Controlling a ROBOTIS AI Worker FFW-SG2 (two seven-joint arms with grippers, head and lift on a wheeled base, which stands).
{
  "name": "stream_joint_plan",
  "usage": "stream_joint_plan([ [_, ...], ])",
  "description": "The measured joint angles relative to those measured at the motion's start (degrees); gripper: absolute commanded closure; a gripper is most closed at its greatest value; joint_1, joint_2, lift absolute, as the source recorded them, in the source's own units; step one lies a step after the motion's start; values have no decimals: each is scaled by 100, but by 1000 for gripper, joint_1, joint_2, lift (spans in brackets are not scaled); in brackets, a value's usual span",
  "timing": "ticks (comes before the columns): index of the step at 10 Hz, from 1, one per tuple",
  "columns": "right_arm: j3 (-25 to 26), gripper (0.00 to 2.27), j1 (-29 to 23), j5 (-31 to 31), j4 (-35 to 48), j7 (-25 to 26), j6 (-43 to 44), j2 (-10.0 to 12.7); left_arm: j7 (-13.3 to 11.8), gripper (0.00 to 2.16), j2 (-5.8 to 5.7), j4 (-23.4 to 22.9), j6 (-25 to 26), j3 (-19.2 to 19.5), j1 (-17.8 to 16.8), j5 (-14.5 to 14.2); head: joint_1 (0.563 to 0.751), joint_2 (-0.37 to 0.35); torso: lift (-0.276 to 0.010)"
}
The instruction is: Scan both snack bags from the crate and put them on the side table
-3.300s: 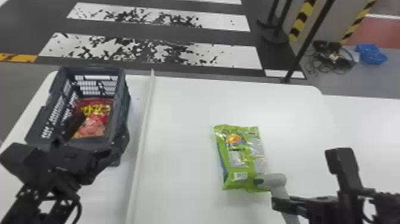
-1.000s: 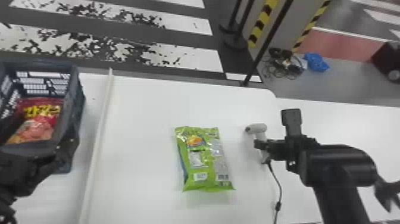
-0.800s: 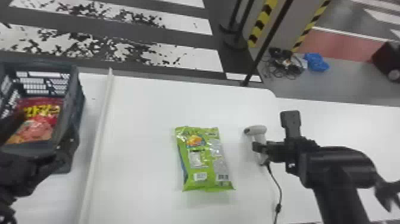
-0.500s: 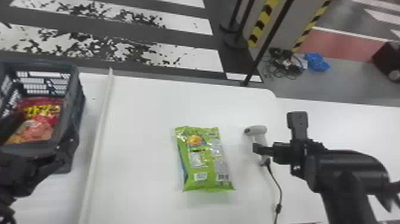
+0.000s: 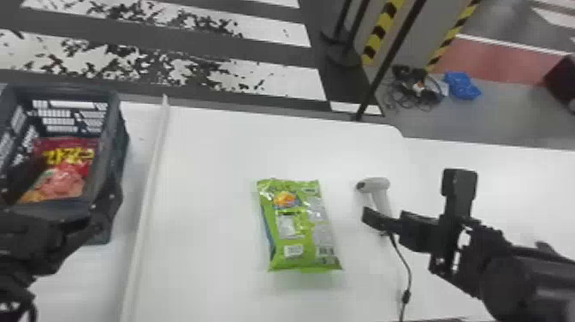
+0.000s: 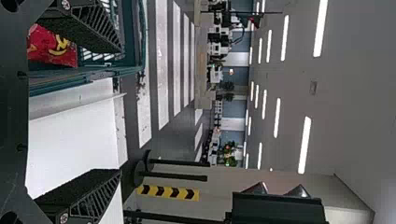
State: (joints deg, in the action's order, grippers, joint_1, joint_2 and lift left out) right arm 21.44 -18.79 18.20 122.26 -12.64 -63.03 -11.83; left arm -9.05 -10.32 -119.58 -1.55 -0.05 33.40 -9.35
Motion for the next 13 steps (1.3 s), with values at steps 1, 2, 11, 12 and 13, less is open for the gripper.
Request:
stream_joint_plan([
  [1, -92, 110, -183, 152, 176, 191, 12, 128, 0, 80, -2, 16, -4, 6, 0, -7, 695, -202, -87],
  [2, -244, 113, -311, 237, 259, 328, 10, 206, 0, 80, -1, 35, -6, 6, -3, -13, 695, -178, -87],
  [11, -635, 117, 169, 699, -716, -765, -731, 223, 0, 80, 4, 128, -57, -4, -8, -23, 695, -44, -87],
  [12, -633, 117, 281, 644, -912, -879, -724, 183, 0, 80, 4, 128, -58, -4, -9, -23, 695, -49, -87],
  [13, -637, 235, 380, 587, -1084, -966, -723, 128, -2, 80, 4, 129, -58, -4, -9, -23, 695, -56, -87],
])
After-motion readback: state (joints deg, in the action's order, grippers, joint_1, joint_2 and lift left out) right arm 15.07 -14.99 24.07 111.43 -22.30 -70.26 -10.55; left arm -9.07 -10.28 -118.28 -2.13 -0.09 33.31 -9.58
